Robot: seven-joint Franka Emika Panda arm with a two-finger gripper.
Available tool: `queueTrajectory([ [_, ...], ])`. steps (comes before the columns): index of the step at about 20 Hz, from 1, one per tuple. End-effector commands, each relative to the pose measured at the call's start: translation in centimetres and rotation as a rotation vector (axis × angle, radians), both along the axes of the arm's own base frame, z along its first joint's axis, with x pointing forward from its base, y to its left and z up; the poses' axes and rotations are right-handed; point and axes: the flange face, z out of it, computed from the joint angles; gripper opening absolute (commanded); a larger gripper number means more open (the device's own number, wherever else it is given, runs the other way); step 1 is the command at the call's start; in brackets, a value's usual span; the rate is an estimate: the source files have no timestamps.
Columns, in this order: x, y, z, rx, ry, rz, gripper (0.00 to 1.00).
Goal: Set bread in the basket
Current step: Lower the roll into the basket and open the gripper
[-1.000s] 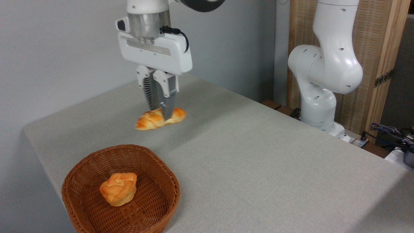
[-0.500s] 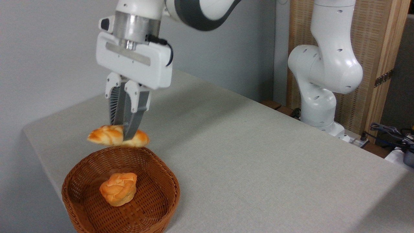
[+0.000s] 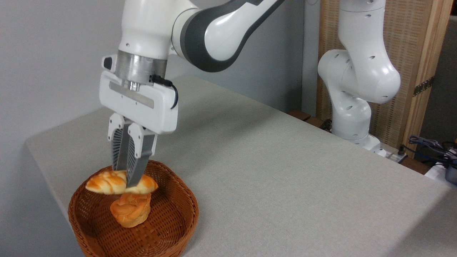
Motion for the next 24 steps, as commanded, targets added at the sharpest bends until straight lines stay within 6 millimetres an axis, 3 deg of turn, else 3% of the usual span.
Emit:
queueTrajectory([
  [1, 0.5, 1.1, 0.3, 0.058, -0.021, -0.016, 0.97],
  [14, 0.5, 0.8, -0.4, 0.056, -0.006, -0.014, 1.0],
  [20, 0.3, 0.9, 1.0, 0.039, -0.029, -0.001, 1.0],
  [24, -0.9, 1.1, 3.0, 0.008, -0.016, 0.02, 1.0],
])
